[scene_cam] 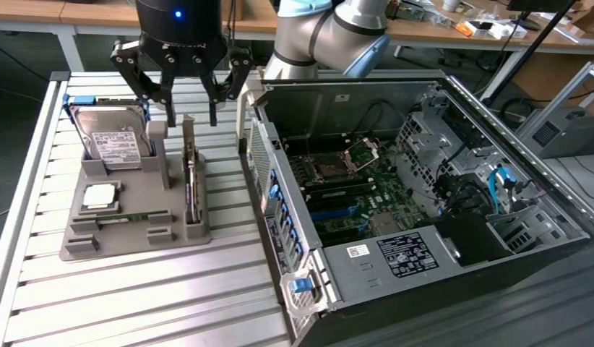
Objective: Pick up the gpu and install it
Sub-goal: 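Pick up the gpu and move the gpu toward the slot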
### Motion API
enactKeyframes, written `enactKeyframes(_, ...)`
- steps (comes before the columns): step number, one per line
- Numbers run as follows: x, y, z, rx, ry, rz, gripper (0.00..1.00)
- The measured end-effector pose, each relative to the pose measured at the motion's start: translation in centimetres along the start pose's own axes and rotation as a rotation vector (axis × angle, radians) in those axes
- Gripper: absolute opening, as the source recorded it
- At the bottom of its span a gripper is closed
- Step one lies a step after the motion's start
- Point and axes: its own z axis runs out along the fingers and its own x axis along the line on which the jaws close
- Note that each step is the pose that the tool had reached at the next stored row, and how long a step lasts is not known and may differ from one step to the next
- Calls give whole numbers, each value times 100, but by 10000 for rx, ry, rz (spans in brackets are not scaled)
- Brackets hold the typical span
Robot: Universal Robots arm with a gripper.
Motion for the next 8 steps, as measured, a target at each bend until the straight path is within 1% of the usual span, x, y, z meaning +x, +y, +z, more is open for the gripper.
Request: enactKeyframes(8, 0, 0, 14, -1, -1, 1, 54)
